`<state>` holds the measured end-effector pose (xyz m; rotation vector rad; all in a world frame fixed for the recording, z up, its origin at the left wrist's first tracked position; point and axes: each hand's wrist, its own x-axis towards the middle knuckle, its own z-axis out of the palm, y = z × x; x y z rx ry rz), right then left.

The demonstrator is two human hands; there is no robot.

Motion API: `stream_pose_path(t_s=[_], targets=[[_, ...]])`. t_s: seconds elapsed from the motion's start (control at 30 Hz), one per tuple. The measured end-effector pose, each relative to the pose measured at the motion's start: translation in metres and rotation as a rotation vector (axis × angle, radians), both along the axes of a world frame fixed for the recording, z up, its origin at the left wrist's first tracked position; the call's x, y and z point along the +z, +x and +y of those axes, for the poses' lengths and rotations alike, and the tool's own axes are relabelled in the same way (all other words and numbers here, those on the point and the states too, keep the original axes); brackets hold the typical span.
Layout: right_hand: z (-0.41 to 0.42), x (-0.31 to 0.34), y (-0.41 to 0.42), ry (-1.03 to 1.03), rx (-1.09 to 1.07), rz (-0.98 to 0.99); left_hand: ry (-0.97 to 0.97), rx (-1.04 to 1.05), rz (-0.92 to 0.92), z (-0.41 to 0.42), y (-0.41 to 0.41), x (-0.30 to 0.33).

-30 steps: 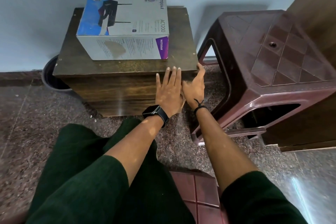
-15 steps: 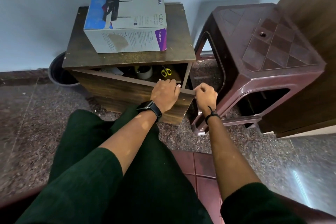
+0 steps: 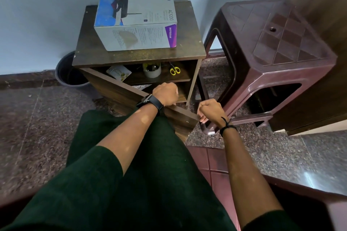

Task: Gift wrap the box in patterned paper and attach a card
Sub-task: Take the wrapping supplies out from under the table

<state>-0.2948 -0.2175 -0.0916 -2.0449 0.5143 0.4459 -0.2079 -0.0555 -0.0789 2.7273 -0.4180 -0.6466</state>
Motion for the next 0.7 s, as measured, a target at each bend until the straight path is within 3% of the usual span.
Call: stream_pose_path(t_s=[0.23, 0.37, 0.43, 0.57, 0.7], targets=[[0.015, -0.002, -0.003, -0.014, 0.200, 0.124, -0.157, 0.087, 0.369, 0.016, 0.004, 0.004], [0.014, 0.002, -0.005, -0.015, 0.199, 0.109, -0.251, 0.146, 0.427, 0.020, 0.005, 0.006], [0.013, 0.006, -0.006, -0.001, 0.204, 0.106, -0.190, 0.097, 0.390, 0.019, 0.003, 0.006], [0.008, 0.010, -0.004, -0.080, 0.259, 0.097, 0.050, -0.052, 0.132, 0.017, 0.002, 0.003], [0.010, 0.014, 0.011, -0.105, 0.284, 0.139, 0.128, -0.106, 0.028, 0.013, -0.003, 0.007]])
